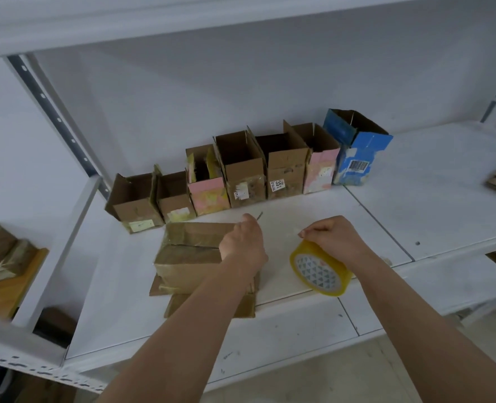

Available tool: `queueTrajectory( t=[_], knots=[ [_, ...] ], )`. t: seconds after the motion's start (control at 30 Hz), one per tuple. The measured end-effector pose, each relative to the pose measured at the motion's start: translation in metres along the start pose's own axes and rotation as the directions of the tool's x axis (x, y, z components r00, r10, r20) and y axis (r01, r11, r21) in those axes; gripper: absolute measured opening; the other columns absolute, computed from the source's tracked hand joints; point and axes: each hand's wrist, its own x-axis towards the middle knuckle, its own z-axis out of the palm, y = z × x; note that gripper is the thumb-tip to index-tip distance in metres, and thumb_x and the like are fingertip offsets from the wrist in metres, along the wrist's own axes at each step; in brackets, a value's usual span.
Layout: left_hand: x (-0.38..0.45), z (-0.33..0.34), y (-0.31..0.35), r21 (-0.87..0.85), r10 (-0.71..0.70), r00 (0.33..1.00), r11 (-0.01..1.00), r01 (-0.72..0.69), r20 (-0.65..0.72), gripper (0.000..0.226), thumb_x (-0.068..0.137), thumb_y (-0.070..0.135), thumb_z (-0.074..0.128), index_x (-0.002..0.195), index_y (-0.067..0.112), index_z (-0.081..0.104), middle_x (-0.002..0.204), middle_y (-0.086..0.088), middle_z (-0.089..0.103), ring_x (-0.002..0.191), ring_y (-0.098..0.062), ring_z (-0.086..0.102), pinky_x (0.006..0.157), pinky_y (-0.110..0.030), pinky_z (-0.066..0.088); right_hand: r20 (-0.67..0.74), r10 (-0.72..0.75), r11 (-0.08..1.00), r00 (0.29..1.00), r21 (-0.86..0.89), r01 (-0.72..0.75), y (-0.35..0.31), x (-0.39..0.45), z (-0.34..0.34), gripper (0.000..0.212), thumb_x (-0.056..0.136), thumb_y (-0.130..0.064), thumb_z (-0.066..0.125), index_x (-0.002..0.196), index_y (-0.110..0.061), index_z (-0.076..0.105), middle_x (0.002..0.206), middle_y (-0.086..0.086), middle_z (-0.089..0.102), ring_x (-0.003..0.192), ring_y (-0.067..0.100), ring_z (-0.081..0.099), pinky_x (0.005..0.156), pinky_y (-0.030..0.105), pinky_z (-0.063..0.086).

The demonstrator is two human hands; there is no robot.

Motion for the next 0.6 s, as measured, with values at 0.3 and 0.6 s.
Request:
queueTrajectory(
  t=[0.3,0.6],
  knots=[
    [-0.005,-0.028,-0.042,-0.541,0.091,0.994,0.834,-0.109,-0.061,0.055,0.072,0.062,0.073,0.104,0.021,0.055,0.092,0.003,0.063,0.081,-0.012,0.062,0.061,-0.025,0.049,0.043,-0.07,0.991,0.997,0.114,0.064,-0.022,-0.012,-0.002,0.006,0.083,-0.03,0.074,0.079,-0.031,0.078,0.081,-0.01,0.072,0.083,0.013,0.068,0.08,0.031,0.055],
    [-0.026,-0.007,-0.009,-0.827,-0.019,0.994,0.557,-0.076,-0.104,0.029,0.085,0.029,0.074,0.059,0.018,0.067,0.058,0.002,0.061,0.06,-0.017,0.056,0.063,-0.036,0.05,-0.032,-0.334,0.936,0.942,-0.13,0.327,-0.037,-0.017,0.024,0.024,0.092,-0.043,0.059,0.071,-0.042,0.072,0.075,-0.016,0.07,0.076,0.007,0.064,0.069,0.03,0.051]
  ],
)
